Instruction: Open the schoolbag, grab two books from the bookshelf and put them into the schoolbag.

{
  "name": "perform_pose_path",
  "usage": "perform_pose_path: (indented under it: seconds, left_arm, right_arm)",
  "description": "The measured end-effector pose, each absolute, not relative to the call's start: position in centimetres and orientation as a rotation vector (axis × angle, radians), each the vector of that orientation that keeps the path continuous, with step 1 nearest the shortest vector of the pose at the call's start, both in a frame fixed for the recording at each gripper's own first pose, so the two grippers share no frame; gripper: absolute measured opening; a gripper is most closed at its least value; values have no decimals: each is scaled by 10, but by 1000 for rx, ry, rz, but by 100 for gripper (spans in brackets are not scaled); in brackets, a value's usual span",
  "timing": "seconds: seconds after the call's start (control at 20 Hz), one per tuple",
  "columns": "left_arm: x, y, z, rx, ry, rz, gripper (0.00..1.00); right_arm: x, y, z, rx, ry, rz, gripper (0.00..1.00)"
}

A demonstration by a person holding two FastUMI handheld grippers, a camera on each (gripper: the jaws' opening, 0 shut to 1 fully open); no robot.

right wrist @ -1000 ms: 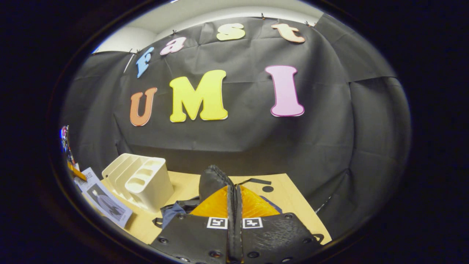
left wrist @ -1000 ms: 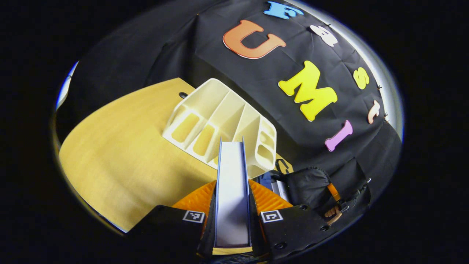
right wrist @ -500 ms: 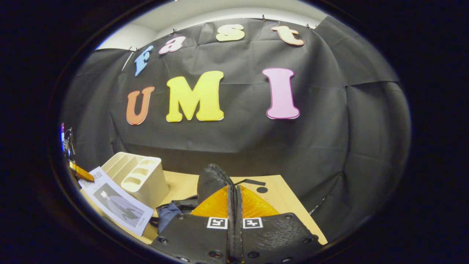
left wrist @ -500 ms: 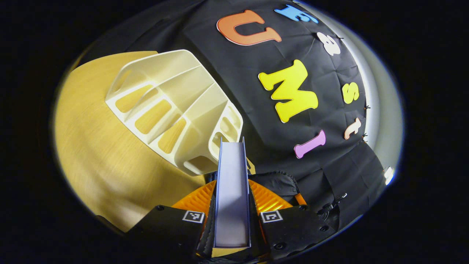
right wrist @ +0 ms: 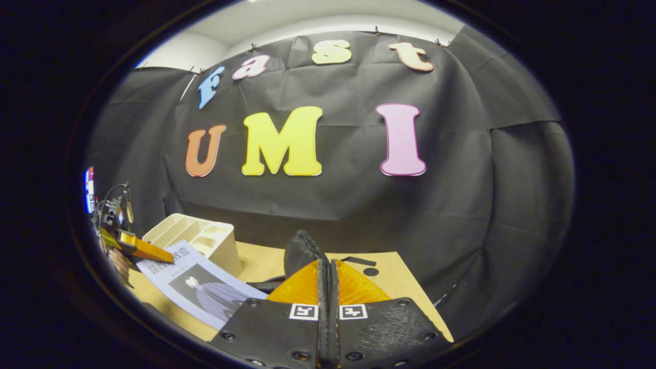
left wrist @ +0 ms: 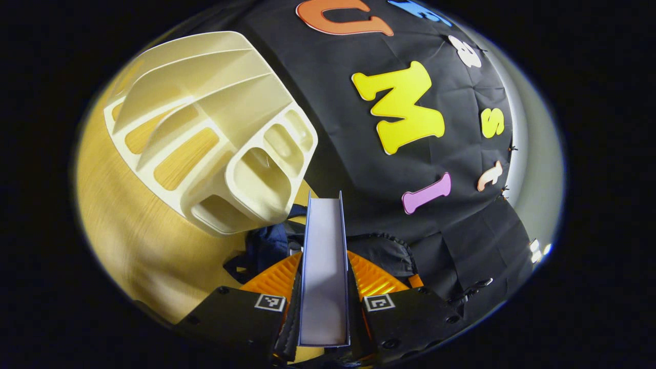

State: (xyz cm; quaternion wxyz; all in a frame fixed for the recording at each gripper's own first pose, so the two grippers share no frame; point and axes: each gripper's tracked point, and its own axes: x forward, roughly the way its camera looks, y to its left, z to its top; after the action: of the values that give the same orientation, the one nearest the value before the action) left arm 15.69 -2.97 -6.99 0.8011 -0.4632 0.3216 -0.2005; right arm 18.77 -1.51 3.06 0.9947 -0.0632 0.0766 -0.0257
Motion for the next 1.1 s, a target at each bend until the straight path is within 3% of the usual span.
perform_pose_path:
  seconds: [0.3,0.35,0.45,1.1]
  left_arm:
    - [181,-67,-83,-973,701,-411,41]
    - [183,-67,-87,-969,694,-395,46]
    - [186,-68,-101,-905,660,-345,42]
    - [173,-115,-126,-602,525,-285,42]
  right_arm:
    - [182,-8,30,-124,143,-10,0]
    - [182,-7,30,-125,144,-1,0]
    - [180,-3,29,-137,144,8,0]
    - [163,18,35,-214,82,66,0]
